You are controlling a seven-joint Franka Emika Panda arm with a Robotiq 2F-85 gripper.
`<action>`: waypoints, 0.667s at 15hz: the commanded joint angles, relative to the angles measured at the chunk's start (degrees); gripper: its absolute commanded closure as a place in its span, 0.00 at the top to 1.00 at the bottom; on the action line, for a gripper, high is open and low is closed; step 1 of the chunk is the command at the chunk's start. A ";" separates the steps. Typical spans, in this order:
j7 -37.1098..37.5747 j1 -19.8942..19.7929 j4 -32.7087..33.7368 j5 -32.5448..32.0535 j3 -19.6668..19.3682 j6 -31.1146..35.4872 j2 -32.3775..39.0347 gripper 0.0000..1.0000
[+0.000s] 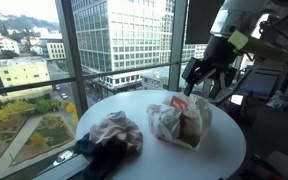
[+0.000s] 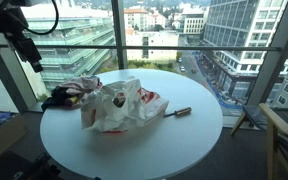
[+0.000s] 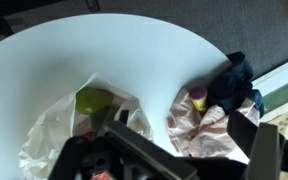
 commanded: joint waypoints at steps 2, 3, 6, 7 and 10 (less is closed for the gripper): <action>0.14 0.16 0.16 -0.24 -0.23 -0.18 -0.01 1.00; 0.14 0.16 0.16 -0.24 -0.23 -0.18 -0.01 1.00; 0.14 0.16 0.16 -0.24 -0.23 -0.18 -0.01 1.00; 0.14 0.16 0.16 -0.24 -0.23 -0.18 -0.01 1.00; 4.44 -3.38 0.39 -3.36 2.72 1.11 1.58 1.00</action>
